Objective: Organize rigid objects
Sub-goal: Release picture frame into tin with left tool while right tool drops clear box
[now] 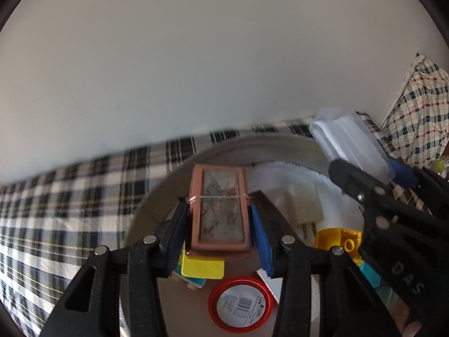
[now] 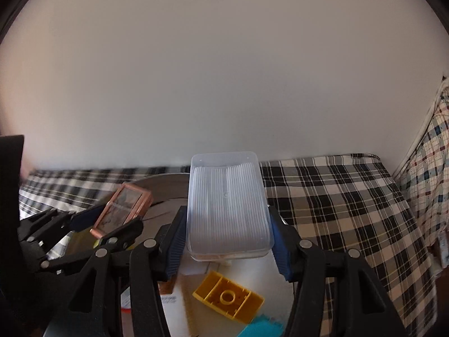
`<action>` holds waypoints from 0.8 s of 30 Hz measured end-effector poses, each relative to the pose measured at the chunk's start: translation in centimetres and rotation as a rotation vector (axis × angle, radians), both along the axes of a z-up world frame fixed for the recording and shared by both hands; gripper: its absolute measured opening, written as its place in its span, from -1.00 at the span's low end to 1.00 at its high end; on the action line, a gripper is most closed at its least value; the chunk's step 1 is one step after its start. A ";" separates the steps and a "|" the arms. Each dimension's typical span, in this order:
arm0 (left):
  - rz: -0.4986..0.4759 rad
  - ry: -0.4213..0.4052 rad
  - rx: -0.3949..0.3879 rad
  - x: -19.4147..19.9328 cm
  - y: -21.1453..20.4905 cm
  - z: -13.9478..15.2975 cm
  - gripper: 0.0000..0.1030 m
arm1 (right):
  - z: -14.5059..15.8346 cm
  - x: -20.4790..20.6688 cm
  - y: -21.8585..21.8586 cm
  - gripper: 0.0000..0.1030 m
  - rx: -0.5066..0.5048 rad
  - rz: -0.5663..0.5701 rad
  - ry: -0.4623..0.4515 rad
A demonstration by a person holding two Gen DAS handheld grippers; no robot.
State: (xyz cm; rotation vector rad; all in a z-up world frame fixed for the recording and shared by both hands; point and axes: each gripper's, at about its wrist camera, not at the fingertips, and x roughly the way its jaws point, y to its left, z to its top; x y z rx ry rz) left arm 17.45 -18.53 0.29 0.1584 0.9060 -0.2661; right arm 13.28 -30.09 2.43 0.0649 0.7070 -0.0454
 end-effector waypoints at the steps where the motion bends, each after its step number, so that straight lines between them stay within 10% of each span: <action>1: 0.007 0.008 0.001 0.1 0.0 -0.2 -0.15 | -0.3 0.5 -0.1 0.11 0.000 -0.003 0.014; 8: -0.005 0.026 0.016 0.1 -1.1 -0.6 -0.10 | -1.9 2.3 -0.5 0.11 0.061 0.003 0.138; 12: -0.041 0.007 0.124 -0.8 -2.8 -0.8 0.90 | -2.7 3.1 -0.9 0.15 0.138 0.037 0.201; 24: -0.040 -0.121 0.024 -4.5 -0.9 1.6 0.99 | -2.1 -2.1 -5.7 0.55 0.508 0.028 0.073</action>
